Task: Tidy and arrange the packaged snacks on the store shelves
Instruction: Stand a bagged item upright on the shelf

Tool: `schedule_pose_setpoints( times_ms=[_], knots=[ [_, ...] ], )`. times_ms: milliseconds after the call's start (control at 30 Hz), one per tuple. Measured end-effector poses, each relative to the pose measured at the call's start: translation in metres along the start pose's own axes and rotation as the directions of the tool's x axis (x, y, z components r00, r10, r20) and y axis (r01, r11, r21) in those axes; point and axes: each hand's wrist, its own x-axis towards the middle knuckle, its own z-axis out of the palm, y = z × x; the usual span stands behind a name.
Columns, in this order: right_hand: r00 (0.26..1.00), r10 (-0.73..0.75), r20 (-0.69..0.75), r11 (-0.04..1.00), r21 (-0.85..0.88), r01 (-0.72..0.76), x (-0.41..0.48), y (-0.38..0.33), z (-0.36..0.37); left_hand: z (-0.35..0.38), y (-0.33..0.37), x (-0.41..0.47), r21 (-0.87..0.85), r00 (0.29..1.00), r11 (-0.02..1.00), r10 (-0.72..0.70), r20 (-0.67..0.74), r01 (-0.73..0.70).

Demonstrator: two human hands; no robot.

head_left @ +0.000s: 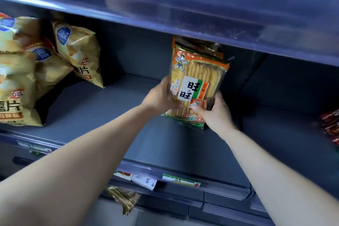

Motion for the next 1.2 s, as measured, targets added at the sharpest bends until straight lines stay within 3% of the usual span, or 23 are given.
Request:
schedule_pose_setpoints(
  times_ms=[133, 267, 400, 533, 700, 867, 1200],
  knots=[
    [0.984, 0.055, 0.172, 0.997, -0.054, -0.047, 0.005, 0.011, 0.006, 0.005, -0.022, -0.003, -0.001, 0.984, 0.997, -0.079, 0.162, 0.08],
    [0.979, 0.013, 0.205, 0.991, -0.131, 0.014, 0.006, 0.012, -0.001, 0.007, -0.02, 0.0, 0.042, 0.992, 0.997, -0.074, 0.105, 0.07],
    [0.989, -0.024, 0.144, 0.977, -0.206, 0.054, 0.014, 0.01, -0.008, 0.012, -0.014, 0.002, 0.072, 0.993, 0.996, -0.048, -0.108, 0.056],
    [0.994, 0.001, 0.11, 0.966, -0.258, 0.027, 0.017, 0.016, -0.005, 0.014, -0.017, 0.003, 0.12, 0.992, 0.985, -0.124, -0.023, 0.126],
    [0.968, 0.04, 0.25, 0.965, -0.262, 0.028, 0.012, 0.019, -0.002, 0.012, -0.018, 0.007, 0.116, 0.988, 0.983, -0.149, 0.026, 0.145],
    [0.992, 0.039, 0.123, 0.943, -0.333, 0.004, 0.022, 0.02, 0.003, 0.018, -0.018, 0.014, 0.108, 0.987, 0.981, -0.155, -0.052, 0.16],
    [0.984, 0.133, 0.115, 0.896, -0.438, -0.07, 0.012, 0.01, -0.004, 0.006, -0.016, 0.002, 0.284, 0.971, 0.929, -0.228, -0.066, 0.237]
  ],
)
